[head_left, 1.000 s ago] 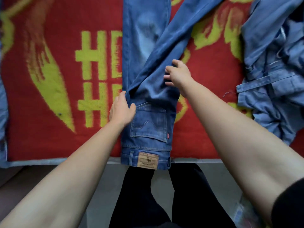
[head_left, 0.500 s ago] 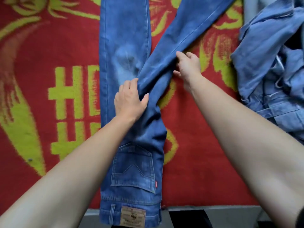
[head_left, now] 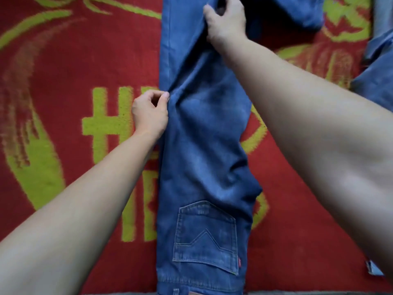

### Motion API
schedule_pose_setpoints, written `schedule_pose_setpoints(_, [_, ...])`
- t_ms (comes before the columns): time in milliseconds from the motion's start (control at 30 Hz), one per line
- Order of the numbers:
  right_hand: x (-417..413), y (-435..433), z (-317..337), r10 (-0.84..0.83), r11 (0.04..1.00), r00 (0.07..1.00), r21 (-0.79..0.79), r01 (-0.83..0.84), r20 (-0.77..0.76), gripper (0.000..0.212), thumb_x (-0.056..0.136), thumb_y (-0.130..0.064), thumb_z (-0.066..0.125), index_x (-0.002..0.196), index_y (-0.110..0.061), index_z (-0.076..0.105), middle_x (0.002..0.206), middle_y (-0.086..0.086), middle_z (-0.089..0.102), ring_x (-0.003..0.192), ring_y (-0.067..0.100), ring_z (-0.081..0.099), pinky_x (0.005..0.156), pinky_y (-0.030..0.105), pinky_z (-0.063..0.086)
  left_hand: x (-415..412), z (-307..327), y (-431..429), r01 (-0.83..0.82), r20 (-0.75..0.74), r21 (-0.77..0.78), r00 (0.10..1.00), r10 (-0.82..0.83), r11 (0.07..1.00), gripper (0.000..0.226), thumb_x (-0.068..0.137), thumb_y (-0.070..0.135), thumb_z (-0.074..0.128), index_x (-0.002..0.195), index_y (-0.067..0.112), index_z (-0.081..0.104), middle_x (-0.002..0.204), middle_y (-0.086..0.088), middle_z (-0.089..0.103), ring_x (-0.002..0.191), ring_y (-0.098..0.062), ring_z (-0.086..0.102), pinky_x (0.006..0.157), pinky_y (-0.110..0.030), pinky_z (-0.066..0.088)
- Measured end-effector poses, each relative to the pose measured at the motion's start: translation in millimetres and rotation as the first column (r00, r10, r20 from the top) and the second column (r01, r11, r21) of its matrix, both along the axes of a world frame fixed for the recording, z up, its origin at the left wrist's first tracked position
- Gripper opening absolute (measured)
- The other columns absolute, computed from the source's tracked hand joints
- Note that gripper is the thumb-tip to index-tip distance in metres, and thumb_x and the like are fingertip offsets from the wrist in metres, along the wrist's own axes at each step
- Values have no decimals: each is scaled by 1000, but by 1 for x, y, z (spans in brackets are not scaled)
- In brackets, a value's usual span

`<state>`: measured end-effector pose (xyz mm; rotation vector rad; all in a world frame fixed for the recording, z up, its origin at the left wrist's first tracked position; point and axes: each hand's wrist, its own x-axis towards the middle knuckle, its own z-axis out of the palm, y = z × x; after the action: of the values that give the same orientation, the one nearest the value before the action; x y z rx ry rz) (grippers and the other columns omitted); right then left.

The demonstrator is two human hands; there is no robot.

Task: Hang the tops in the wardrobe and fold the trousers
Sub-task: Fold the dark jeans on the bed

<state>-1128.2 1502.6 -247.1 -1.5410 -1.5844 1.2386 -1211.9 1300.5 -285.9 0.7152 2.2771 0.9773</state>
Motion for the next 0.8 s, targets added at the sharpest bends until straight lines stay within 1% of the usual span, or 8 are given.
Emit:
schedule_pose_setpoints(133, [-35, -7, -24, 177, 984, 982, -22, -176, 67, 54, 92, -16, 58, 144, -10, 44, 105, -1, 66, 90, 15, 62, 94, 29, 49, -18, -22, -6, -47, 16, -52, 999, 48, 998, 13, 94, 24, 59, 90, 15, 67, 92, -2, 70, 85, -15, 62, 82, -29, 49])
schedule_pose_setpoints(233, [-41, -6, -46, 374, 922, 924, -144, -360, 80, 73, 91, -7, 54, 156, -12, 23, 90, 3, 63, 69, 7, 53, 71, 24, 50, -25, -32, -7, -35, 65, -91, 997, 41, 995, 13, 96, 26, 55, 86, 21, 63, 87, 6, 67, 82, -11, 59, 73, -22, 43])
schedule_pose_setpoints(333, [-40, -1, -55, 399, 901, 916, -200, -385, 34, 73, 84, 7, 41, 153, -15, 33, 74, -17, 46, 57, -4, 44, 58, 14, 41, -30, -37, -6, -22, 95, -106, 995, 32, 994, 19, 98, 27, 48, 84, 21, 60, 92, -2, 70, 86, -19, 61, 80, -28, 47])
schedule_pose_setpoints(433, [-35, -12, -38, 331, 939, 934, -147, -311, 136, 64, 87, 3, 40, 147, -17, 45, 105, -10, 57, 95, 2, 56, 93, 20, 45, -26, -31, 1, -25, 108, -155, 993, 42, 988, 43, 95, 57, 42, 81, 20, 59, 93, -8, 69, 90, -27, 62, 84, -36, 48])
schedule_pose_setpoints(533, [-7, -37, -31, 141, 948, 891, 199, -246, 431, 49, 89, -9, 43, 134, -20, 59, 132, 4, 54, 123, 17, 51, 103, 26, 38, -22, -23, 6, 123, -125, -197, 981, -149, 973, 49, 90, 64, 47, 89, 16, 54, 91, -9, 64, 86, -29, 57, 76, -37, 41])
schedule_pose_setpoints(600, [19, -48, -30, 41, 924, 801, 281, -258, 598, 47, 94, -26, 43, 140, -24, 52, 145, 6, 45, 134, 21, 41, 109, 31, 33, -23, -21, 11, 199, -240, -256, 935, -262, 946, 42, 99, 51, 41, 95, 12, 53, 101, -19, 64, 94, -39, 58, 76, -42, 40])
schedule_pose_setpoints(700, [50, -47, -44, 143, 921, 549, 92, -378, 824, 63, 100, -53, 31, 156, -25, 24, 164, 14, 14, 151, 31, 12, 120, 42, 14, -24, -23, 19, 173, -336, -358, 893, -300, 917, 42, 104, 44, 30, 100, 9, 53, 108, -24, 63, 99, -45, 57, 74, -45, 39])
schedule_pose_setpoints(800, [61, -32, -59, 283, 854, 385, -48, -518, 878, 72, 99, -64, 19, 159, -25, 9, 165, 15, -1, 152, 32, 0, 122, 50, 5, -15, -27, 20, 98, -411, -408, 868, -279, 908, 43, 104, 44, 27, 104, 10, 53, 112, -21, 61, 100, -44, 58, 71, -42, 35])
